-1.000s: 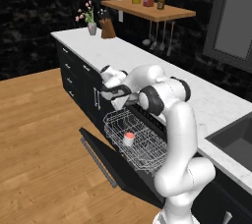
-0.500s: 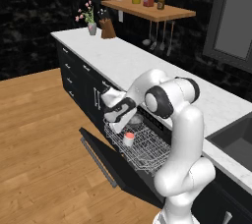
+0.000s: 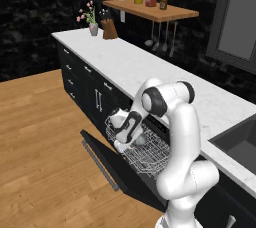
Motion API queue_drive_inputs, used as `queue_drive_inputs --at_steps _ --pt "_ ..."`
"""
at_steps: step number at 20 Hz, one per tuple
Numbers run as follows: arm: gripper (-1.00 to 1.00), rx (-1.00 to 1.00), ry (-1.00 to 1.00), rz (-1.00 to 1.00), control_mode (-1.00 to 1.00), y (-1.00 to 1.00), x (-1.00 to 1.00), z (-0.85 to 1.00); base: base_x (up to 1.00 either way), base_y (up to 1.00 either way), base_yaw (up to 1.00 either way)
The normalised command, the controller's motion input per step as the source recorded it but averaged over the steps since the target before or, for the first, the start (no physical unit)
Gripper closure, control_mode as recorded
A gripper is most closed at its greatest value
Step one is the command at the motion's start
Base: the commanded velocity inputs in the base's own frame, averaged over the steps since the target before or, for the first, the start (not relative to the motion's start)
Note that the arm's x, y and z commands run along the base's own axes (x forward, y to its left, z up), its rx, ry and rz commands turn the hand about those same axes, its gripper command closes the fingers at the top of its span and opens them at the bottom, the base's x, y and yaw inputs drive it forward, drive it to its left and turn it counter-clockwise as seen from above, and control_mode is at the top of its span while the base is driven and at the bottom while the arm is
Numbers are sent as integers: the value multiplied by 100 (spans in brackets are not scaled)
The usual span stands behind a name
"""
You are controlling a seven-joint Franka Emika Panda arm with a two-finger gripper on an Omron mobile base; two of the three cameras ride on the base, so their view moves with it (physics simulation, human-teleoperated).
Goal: Pick up the cup and bowl from the counter, place them in the dishwasher, and close the dishwasher door.
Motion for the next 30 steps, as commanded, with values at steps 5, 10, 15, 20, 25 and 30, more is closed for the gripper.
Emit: queue_drive_inputs --at_steps 5,10,15,20,25,30 --pt "100 0 0 -8 -100 -15 1 -63 0 0 0" --pt "100 0 0 -8 -100 -29 15 -44 0 0 0" --pt "100 0 0 -4 -100 -25 24 -66 0 0 0" --pt "100 0 -2 0 -100 -5 39 -40 0 0 0" --pt "100 6 2 0 -100 3 -15 -35 0 0 0" --pt "-100 9 2 1 -100 3 -41 -44 0 0 0"
